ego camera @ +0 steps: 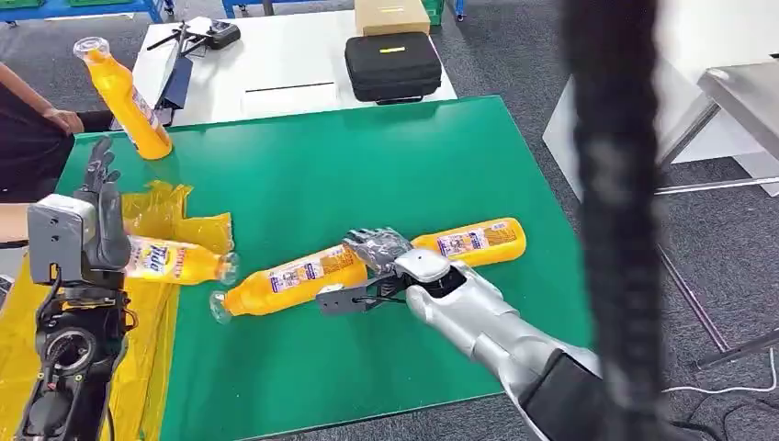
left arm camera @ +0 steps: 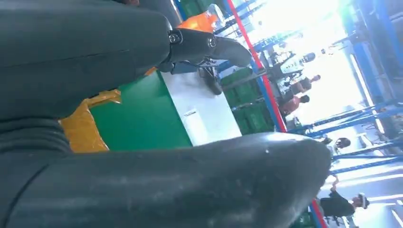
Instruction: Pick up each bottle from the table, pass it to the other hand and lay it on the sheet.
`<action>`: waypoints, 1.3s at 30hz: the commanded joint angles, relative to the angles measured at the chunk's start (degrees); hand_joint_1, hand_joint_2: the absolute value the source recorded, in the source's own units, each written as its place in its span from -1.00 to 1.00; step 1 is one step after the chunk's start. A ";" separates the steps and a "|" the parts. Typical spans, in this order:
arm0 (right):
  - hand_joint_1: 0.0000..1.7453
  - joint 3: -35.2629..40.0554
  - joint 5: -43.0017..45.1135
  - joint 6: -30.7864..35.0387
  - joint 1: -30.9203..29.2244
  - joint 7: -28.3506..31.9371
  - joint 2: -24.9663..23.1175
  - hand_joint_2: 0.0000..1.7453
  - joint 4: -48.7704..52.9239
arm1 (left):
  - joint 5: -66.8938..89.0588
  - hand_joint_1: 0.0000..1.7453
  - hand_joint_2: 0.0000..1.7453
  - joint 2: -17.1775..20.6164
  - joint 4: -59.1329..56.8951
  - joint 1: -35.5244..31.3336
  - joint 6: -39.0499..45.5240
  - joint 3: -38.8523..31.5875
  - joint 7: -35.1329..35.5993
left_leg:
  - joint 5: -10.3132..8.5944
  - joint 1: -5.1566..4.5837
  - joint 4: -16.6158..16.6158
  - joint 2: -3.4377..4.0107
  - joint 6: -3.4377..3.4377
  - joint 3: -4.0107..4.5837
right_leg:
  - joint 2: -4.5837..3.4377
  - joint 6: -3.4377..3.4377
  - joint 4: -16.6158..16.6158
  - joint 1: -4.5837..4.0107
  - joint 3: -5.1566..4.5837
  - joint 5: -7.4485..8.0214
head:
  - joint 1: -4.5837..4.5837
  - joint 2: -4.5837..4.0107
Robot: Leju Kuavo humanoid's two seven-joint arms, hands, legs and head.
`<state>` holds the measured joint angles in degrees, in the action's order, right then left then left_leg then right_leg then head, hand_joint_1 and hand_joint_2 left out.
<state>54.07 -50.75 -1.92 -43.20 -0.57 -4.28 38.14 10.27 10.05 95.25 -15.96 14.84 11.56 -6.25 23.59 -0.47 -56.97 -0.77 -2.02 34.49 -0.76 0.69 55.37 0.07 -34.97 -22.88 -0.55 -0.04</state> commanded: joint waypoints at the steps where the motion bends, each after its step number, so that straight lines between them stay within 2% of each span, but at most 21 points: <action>1: -1.00 1.96 1.49 2.17 -2.30 1.57 -0.26 -1.00 -3.62 | -1.01 -1.00 -1.00 0.81 -0.89 0.01 0.80 2.59 -0.36 | 0.04 0.00 0.00 0.01 0.10 -0.11 | 0.07 0.01 0.01 0.00 0.11 -0.05 | -0.02 0.00; 5: -1.00 1.00 1.88 4.09 -0.94 0.79 0.70 -1.00 2.22 | -1.33 -1.00 -1.00 1.29 -0.67 0.47 1.36 2.79 -0.37 | 0.05 0.01 -0.02 0.00 0.10 -0.09 | 0.08 0.01 0.02 -0.01 0.10 -0.06 | 0.00 0.00; 9: -1.00 1.03 1.84 3.91 -0.78 0.51 0.92 -1.00 3.39 | -1.38 -1.00 -1.00 1.27 -0.58 0.57 1.56 2.65 -0.35 | 0.12 0.02 -0.05 0.03 0.15 -0.17 | 0.08 0.01 0.06 -0.02 0.17 -0.12 | -0.02 0.00; 12: -1.00 0.87 1.59 2.73 0.89 -1.50 3.50 -1.00 15.06 | -2.24 -1.00 -1.00 1.62 -0.45 1.23 2.66 2.03 -0.52 | 0.05 0.02 -0.02 -0.01 0.10 -0.08 | 0.11 0.01 0.02 -0.02 0.10 -0.07 | -0.02 0.00; 13: -1.00 0.57 1.80 2.40 1.63 -2.22 4.70 -1.00 19.82 | -2.94 -1.00 -1.00 1.75 -0.34 1.55 2.86 1.76 -0.74 | 0.23 0.05 -0.14 0.00 0.23 -0.31 | 0.18 0.01 0.13 -0.05 0.33 -0.26 | -0.02 0.00; 16: -1.00 -0.14 1.27 1.70 3.13 -4.07 7.09 -1.00 28.75 | -4.49 -1.00 -1.00 2.17 -0.51 1.47 2.62 2.07 -2.05 | 0.05 0.01 -0.04 0.04 0.08 -0.02 | 0.06 0.02 0.03 -0.01 0.02 -0.06 | -0.02 0.00; 20: -1.00 0.08 2.48 0.30 3.49 -3.23 7.30 -1.00 28.51 | -6.13 -1.00 -1.00 1.99 -0.80 -0.05 3.07 3.60 -4.08 | 0.03 0.02 -0.03 -0.04 0.09 -0.01 | 0.16 0.01 0.01 -0.03 0.01 -0.06 | -0.02 0.00; 21: -1.00 0.20 2.62 0.42 3.24 -3.02 6.87 1.00 26.98 | -6.09 -1.00 -1.00 1.84 -0.90 -0.65 3.15 4.20 -3.94 | 0.05 0.03 -0.05 -0.15 0.12 -0.07 | 0.28 0.02 0.03 -0.03 0.11 -0.12 | -0.02 0.00; 30: -1.00 2.47 4.64 -0.20 -0.36 0.02 0.75 1.00 8.11 | -9.38 -1.00 -1.00 1.29 -1.53 -2.80 3.36 8.80 -4.41 | 0.06 0.02 -0.01 0.04 0.13 -0.13 | 0.09 0.00 0.00 -0.03 0.11 -0.07 | 0.00 0.00; 33: -1.00 2.49 4.64 0.08 -0.33 0.22 0.69 1.00 7.73 | -9.39 -1.00 -1.00 1.24 -1.47 -2.79 3.37 8.97 -4.42 | 0.08 0.02 -0.02 0.09 0.13 -0.13 | 0.07 0.00 0.02 -0.03 0.12 -0.08 | -0.02 0.00; 35: -1.00 4.45 3.81 -1.33 -1.72 0.35 -0.51 1.00 3.04 | -10.66 -1.00 -1.00 0.74 -1.08 -2.76 3.17 9.41 -4.72 | 0.11 0.02 -0.06 0.04 0.16 -0.17 | 0.15 0.00 0.06 -0.03 0.17 -0.14 | -0.02 0.00; 39: -1.00 6.55 2.52 1.03 -3.12 2.62 -3.35 1.00 -5.84 | -11.78 -1.00 -1.00 0.43 -0.02 -3.12 3.88 11.19 -5.21 | 0.06 0.02 -0.02 0.09 0.11 -0.11 | 0.08 0.00 0.01 -0.03 0.10 -0.06 | 0.00 0.00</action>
<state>54.56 -47.02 -2.21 -40.69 -0.04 -3.30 50.40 -0.02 11.28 95.80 -16.27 18.25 18.43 -11.08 23.59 -0.47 -56.97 -0.67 -2.02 34.54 -0.77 0.68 55.37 0.07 -35.05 -22.87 -0.55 -0.04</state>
